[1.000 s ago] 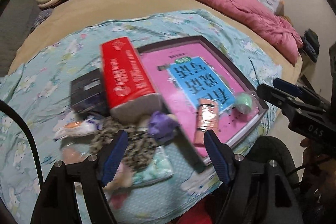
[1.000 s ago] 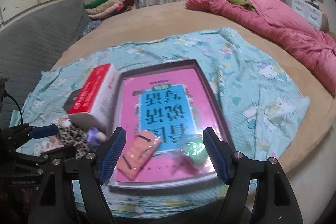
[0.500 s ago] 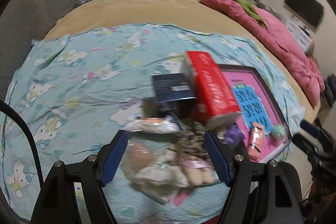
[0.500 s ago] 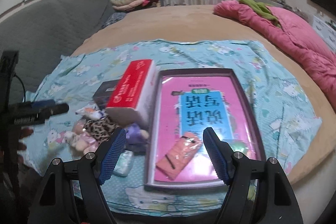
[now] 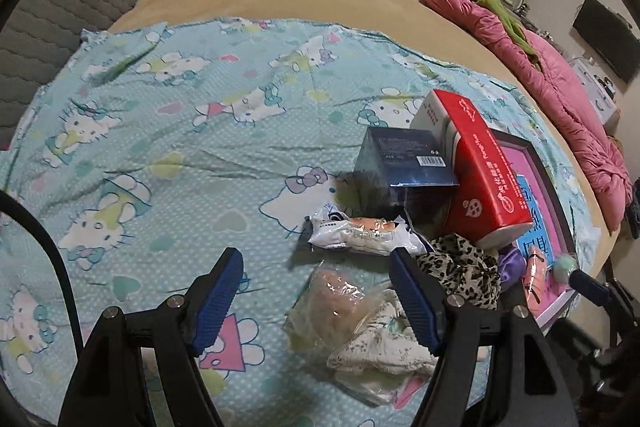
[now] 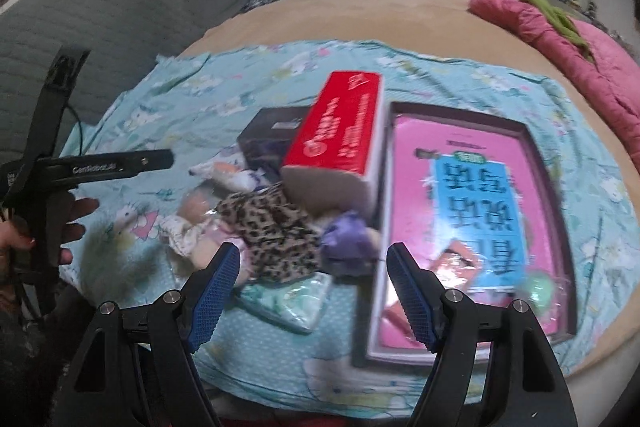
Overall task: Organize soft objects
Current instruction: 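Move both tools back to the pile toward the white packet and leopard cloth, then grasp the white packet with the left tool while the right tool grasps the leopard-print cloth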
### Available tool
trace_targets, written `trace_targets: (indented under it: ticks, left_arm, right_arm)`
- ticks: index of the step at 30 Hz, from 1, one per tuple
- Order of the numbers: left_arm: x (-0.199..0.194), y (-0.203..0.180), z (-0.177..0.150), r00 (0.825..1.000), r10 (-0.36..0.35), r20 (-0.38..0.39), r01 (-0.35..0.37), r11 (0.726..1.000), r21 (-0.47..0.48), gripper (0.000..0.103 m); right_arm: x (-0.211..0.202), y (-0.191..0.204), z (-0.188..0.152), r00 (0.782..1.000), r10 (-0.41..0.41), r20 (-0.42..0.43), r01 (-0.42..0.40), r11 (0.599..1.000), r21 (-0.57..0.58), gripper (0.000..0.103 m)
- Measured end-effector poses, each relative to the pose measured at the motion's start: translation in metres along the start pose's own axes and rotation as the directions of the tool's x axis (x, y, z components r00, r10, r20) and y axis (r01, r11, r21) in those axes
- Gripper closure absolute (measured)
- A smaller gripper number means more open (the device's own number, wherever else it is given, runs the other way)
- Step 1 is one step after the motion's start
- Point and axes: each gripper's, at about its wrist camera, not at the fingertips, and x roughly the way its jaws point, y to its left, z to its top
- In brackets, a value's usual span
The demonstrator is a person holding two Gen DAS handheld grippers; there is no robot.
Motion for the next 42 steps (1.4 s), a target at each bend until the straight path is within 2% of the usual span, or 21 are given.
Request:
trace_targets:
  ticks: [4,10,17,21,29,34,39,41,42]
  left_arm:
    - [0.017,0.0,0.001,1.0,-0.016,-0.025,0.017,1.0,0.007,0.028]
    - [0.04,0.004,0.007,0.997,-0.05,-0.059,0.05,0.999,-0.009,0.028]
    - [0.07,0.017,0.01,0.985,-0.126,-0.121,0.118,0.99,-0.077,0.028]
    - [0.081,0.022,0.011,0.971,-0.204,-0.127,0.188,0.974,-0.123,0.028]
    - [0.093,0.024,0.016,0.947,-0.297,-0.124,0.274,0.946,-0.171,0.029]
    - [0.098,0.029,0.021,0.939,-0.321,-0.126,0.293,0.935,-0.201,0.029]
    - [0.104,0.028,0.025,0.937,-0.325,-0.126,0.294,0.932,-0.211,0.029]
    - [0.105,0.03,0.025,0.931,-0.346,-0.12,0.313,0.922,-0.229,0.034]
    - [0.106,0.031,0.026,0.922,-0.369,-0.117,0.334,0.911,-0.242,0.039]
  right_arm:
    - [0.018,0.011,0.002,1.0,0.01,-0.018,-0.011,0.999,-0.031,0.026]
    - [0.041,0.012,0.006,0.999,0.026,-0.039,-0.026,1.0,-0.016,0.026]
    - [0.057,0.014,0.009,0.998,0.035,-0.061,-0.036,0.999,-0.011,0.025]
    - [0.064,0.014,0.01,0.997,0.039,-0.065,-0.04,0.999,-0.005,0.026]
    - [0.076,0.017,0.012,0.996,0.053,-0.075,-0.054,0.998,-0.01,0.039]
    - [0.083,0.022,0.013,0.995,0.061,-0.076,-0.064,0.997,-0.036,0.045]
    - [0.094,0.024,0.015,0.994,0.066,-0.086,-0.071,0.996,-0.048,0.062]
    - [0.094,0.024,0.016,0.994,0.075,-0.085,-0.079,0.996,-0.048,0.073]
    - [0.095,0.023,0.016,0.993,0.087,-0.085,-0.09,0.995,-0.041,0.076]
